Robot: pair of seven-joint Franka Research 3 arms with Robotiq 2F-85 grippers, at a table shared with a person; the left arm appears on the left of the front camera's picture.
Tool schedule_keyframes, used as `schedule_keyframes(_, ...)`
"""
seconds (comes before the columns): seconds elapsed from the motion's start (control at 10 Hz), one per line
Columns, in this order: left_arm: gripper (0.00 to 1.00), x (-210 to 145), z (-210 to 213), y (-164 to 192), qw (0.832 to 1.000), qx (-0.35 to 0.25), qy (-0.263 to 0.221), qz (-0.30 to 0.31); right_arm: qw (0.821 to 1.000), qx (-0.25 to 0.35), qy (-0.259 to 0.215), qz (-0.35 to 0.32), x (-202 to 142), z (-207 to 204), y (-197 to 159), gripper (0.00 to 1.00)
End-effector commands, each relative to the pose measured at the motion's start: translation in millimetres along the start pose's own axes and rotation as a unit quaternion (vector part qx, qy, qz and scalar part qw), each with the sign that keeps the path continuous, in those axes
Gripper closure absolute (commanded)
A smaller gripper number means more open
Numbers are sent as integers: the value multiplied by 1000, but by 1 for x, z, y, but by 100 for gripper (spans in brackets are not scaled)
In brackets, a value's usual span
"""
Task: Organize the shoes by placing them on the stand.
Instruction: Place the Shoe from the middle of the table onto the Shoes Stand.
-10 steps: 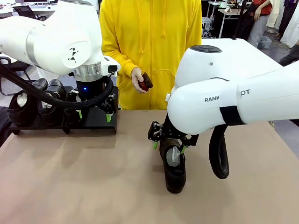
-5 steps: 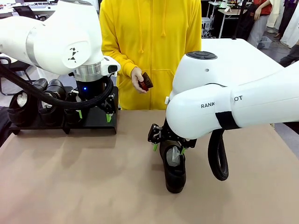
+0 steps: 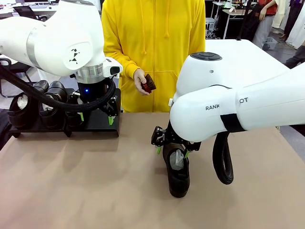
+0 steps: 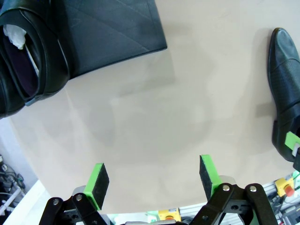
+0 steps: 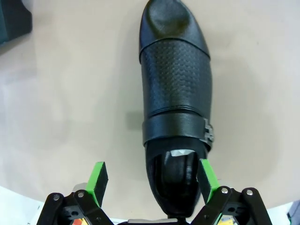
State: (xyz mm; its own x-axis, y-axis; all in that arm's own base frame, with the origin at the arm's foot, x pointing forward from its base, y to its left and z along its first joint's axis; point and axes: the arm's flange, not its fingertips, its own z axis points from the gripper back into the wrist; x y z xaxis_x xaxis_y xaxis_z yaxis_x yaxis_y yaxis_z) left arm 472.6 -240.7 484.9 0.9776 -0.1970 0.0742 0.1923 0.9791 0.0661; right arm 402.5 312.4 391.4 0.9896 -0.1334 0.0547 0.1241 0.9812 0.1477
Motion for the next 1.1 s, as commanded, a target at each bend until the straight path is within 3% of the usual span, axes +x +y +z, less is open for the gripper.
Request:
schedule_keyframes(0.0, 0, -1, 1, 3, 1000, -2, -2, -2, 999, 0, -42, -17, -13, 41, -46, 0)
schedule_keyframes(0.3, 0, -8, -6, -13, 1000, -24, 4, 14, 989, 23, -56, -137, -4, 70, -131, 0)
schedule_keyframes(0.5, 0, -20, -20, -45, 997, -76, 6, 34, 966, 1, -60, -252, 5, 76, -179, 0)
schedule_keyframes(0.6, 0, -22, -34, -68, 995, -99, 19, 27, 987, 12, -63, -145, 1, 75, -141, 0)
schedule_keyframes(0.8, 0, -17, -48, -107, 992, -121, 9, 31, 987, 12, -63, -145, 1, 75, -141, 0)
schedule_keyframes(1.0, 0, -17, -60, -142, 992, -105, 57, 43, 987, 12, -63, -145, 1, 75, -141, 0)
